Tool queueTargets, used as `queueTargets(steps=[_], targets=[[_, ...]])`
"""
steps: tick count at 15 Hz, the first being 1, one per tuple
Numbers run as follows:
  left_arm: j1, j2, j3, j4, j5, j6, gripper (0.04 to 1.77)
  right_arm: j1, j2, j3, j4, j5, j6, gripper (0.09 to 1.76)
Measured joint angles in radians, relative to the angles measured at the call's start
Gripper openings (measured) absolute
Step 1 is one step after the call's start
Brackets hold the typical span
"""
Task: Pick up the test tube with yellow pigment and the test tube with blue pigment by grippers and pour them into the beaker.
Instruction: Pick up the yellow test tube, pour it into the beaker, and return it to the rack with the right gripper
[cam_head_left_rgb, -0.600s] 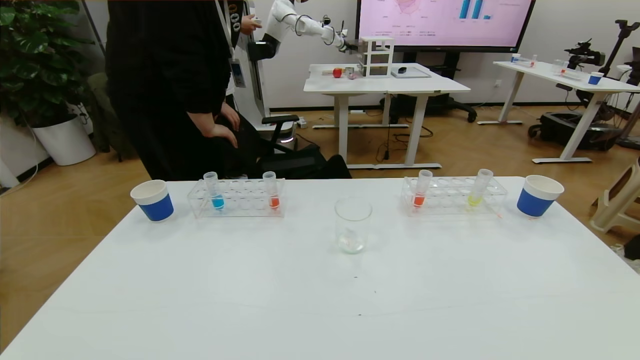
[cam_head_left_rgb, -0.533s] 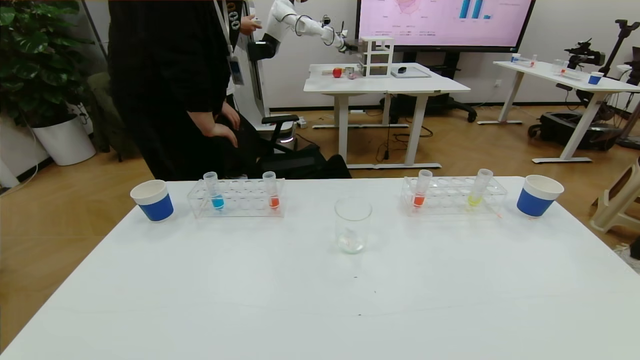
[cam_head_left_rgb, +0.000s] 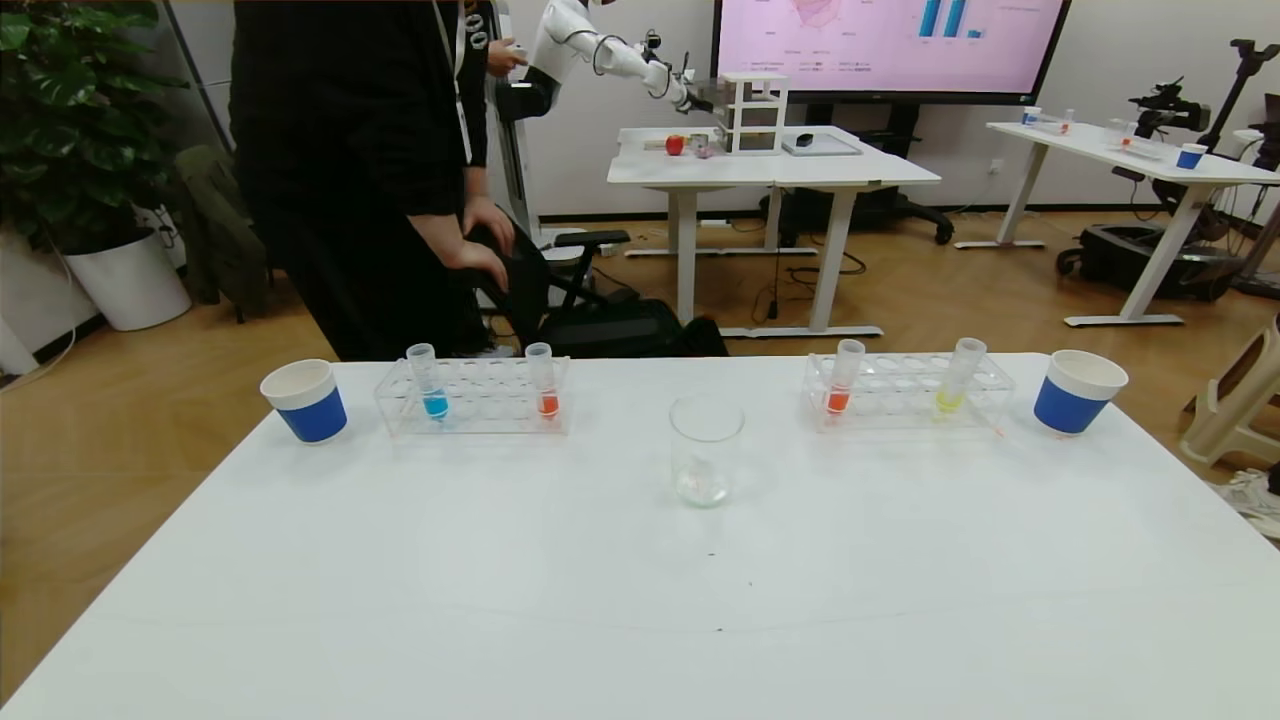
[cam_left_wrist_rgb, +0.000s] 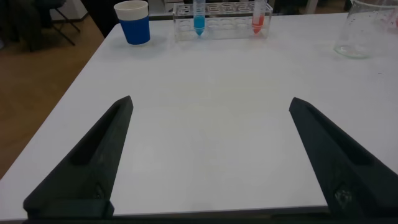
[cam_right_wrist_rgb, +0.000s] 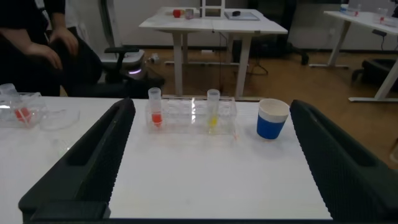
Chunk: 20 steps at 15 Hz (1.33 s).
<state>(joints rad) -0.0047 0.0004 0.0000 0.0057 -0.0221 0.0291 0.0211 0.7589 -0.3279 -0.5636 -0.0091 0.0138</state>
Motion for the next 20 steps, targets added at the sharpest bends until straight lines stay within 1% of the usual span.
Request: queueTargets(steps=[3,7,11,13,14,16,20], targets=[[0.0,0.0,0.0,0.0,0.0,0.0,1.75,-0.008,0.311,-0.057,-0.214,0.034,0.002,1.74],[0.0,0.0,0.0,0.0,0.0,0.0,1.75,-0.044,0.691,-0.101,-0.499,0.085,0.004,1.74],[0.0,0.0,0.0,0.0,0.0,0.0,1.75,-0.077,1.039,-0.132,-0.816,0.1,0.044,1.74],[0.0,0.0,0.0,0.0,0.0,0.0,1.75,-0.085,1.201,-0.146,-0.94,0.106,0.058,1.74],[0.0,0.0,0.0,0.0,0.0,0.0,1.75,-0.087,1.266,-0.156,-0.973,0.111,0.063,1.74],[0.0,0.0,0.0,0.0,0.0,0.0,1.75,-0.092,1.356,-0.192,-0.995,0.116,0.069,1.74],[0.0,0.0,0.0,0.0,0.0,0.0,1.75,-0.094,1.44,-0.294,-0.998,0.149,0.068,1.74]])
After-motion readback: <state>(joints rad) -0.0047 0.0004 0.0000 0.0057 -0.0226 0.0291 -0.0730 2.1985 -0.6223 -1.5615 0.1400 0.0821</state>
